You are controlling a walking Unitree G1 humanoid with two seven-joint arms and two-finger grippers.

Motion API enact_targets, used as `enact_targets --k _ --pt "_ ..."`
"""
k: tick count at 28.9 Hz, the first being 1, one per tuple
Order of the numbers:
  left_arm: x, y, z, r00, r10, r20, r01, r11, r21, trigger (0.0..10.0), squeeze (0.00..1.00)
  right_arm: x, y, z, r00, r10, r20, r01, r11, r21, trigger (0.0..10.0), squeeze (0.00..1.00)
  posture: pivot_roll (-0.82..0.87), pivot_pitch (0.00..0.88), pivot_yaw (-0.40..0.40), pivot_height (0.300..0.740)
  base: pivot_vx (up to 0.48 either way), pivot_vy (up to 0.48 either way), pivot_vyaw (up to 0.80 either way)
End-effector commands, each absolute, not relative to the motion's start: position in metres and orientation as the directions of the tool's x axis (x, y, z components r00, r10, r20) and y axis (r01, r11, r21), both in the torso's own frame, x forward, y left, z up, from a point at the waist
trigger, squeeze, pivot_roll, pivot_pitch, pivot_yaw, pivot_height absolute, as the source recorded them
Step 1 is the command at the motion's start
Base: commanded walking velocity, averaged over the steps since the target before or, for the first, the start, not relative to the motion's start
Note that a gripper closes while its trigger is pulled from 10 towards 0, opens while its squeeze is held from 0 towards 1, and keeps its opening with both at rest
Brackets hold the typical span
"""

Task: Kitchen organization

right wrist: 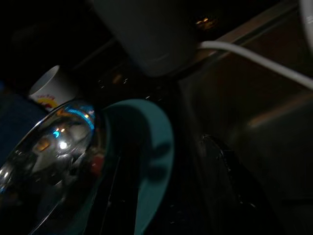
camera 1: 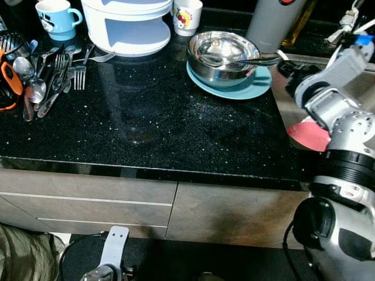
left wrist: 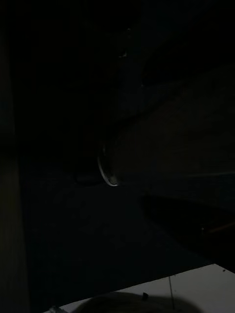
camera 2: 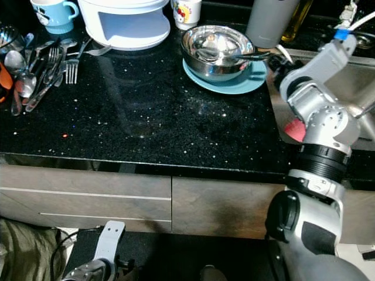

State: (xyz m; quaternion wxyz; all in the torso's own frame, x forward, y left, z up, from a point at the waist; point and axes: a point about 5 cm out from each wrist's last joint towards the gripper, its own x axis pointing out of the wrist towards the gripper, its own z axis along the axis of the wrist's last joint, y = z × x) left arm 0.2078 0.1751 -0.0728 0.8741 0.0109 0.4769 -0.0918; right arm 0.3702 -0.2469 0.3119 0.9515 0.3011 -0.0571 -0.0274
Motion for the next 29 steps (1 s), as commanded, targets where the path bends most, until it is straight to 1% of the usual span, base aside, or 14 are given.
enact_targets --k 1,2,5,6,7,9,10,12,13,14,15,18,23,29 --pt "0.197 0.176 -0.079 0.490 -0.150 -0.859 0.165 0.983 -0.078 10.0 0.00 0.367 -0.255 0.310 0.989 -0.122 0.089 0.048 0.813 0.580 10.0 0.00 -0.02 0.155 -0.040 0.740 0.000 0.000 0.00" --pt "0.197 0.176 -0.079 0.490 -0.150 -0.859 0.165 0.983 -0.078 10.0 0.00 0.367 -0.255 0.310 0.989 -0.122 0.089 0.048 0.813 0.580 10.0 0.00 -0.02 0.155 -0.040 0.740 0.000 0.000 0.00" --pt "0.197 0.176 -0.079 0.490 -0.150 -0.859 0.166 0.983 -0.077 10.0 0.00 0.366 -0.250 0.311 0.991 -0.083 0.102 0.000 0.774 0.633 10.0 0.00 -0.02 0.155 -0.038 0.740 0.000 0.000 0.00" --pt "0.197 0.176 -0.079 0.490 -0.150 -0.859 0.166 0.983 -0.077 10.0 0.00 0.365 -0.242 0.311 0.994 -0.028 0.108 -0.052 0.744 0.666 10.0 0.00 -0.02 0.156 -0.037 0.740 0.000 0.000 0.00" --pt "0.197 0.176 -0.079 0.490 -0.150 -0.859 0.166 0.983 -0.077 10.0 0.00 0.365 -0.242 0.311 0.994 -0.028 0.108 -0.052 0.744 0.666 10.0 0.00 -0.02 0.156 -0.037 0.740 0.000 0.000 0.00" --pt "0.197 0.176 -0.079 0.489 -0.149 -0.859 0.165 0.983 -0.076 10.0 0.00 0.364 -0.230 0.312 0.990 0.071 0.125 -0.139 0.687 0.713 10.0 0.00 -0.02 0.156 -0.037 0.740 0.000 0.000 0.00" --pt "0.197 0.176 -0.079 0.489 -0.149 -0.859 0.165 0.983 -0.076 10.0 0.00 0.364 -0.230 0.312 0.990 0.071 0.125 -0.139 0.687 0.713 10.0 0.00 -0.02 0.156 -0.037 0.740 0.000 0.000 0.00" --pt "0.197 0.176 -0.079 0.489 -0.149 -0.859 0.165 0.983 -0.077 10.0 0.00 0.362 -0.220 0.316 0.975 0.146 0.166 -0.221 0.641 0.735 10.0 0.00 -0.02 0.155 -0.037 0.740 0.000 0.000 0.00" --pt "0.197 0.176 -0.079 0.489 -0.149 -0.859 0.165 0.983 -0.077 10.0 0.00 0.362 -0.220 0.316 0.975 0.146 0.166 -0.221 0.641 0.735 10.0 0.00 -0.02 0.155 -0.037 0.740 0.000 0.000 0.00" --pt "0.197 0.177 -0.079 0.489 -0.149 -0.860 0.165 0.983 -0.077 10.0 0.00 0.361 -0.217 0.319 0.966 0.175 0.190 -0.258 0.626 0.736 10.0 0.00 -0.02 0.156 -0.037 0.740 0.000 0.000 0.00" --pt "0.197 0.177 -0.079 0.488 -0.150 -0.860 0.164 0.983 -0.078 10.0 0.00 0.360 -0.212 0.320 0.959 0.202 0.198 -0.281 0.624 0.729 10.0 0.00 -0.02 0.156 -0.037 0.740 0.000 0.000 0.00" --pt "0.197 0.176 -0.079 0.488 -0.150 -0.860 0.164 0.983 -0.079 10.0 0.00 0.359 -0.207 0.321 0.952 0.223 0.209 -0.304 0.626 0.718 10.0 0.00 -0.03 0.158 -0.037 0.740 0.000 0.000 0.00" --pt "0.197 0.176 -0.079 0.488 -0.151 -0.859 0.164 0.983 -0.080 10.0 0.00 0.356 -0.207 0.323 0.951 0.216 0.223 -0.310 0.615 0.725 10.0 0.00 -0.03 0.161 -0.037 0.740 0.000 0.000 0.00" --pt "0.198 0.176 -0.078 0.489 -0.151 -0.859 0.165 0.983 -0.079 10.0 0.00 0.355 -0.207 0.323 0.952 0.226 0.207 -0.305 0.625 0.719 10.0 0.00 -0.03 0.158 -0.035 0.740 0.000 0.000 0.00"
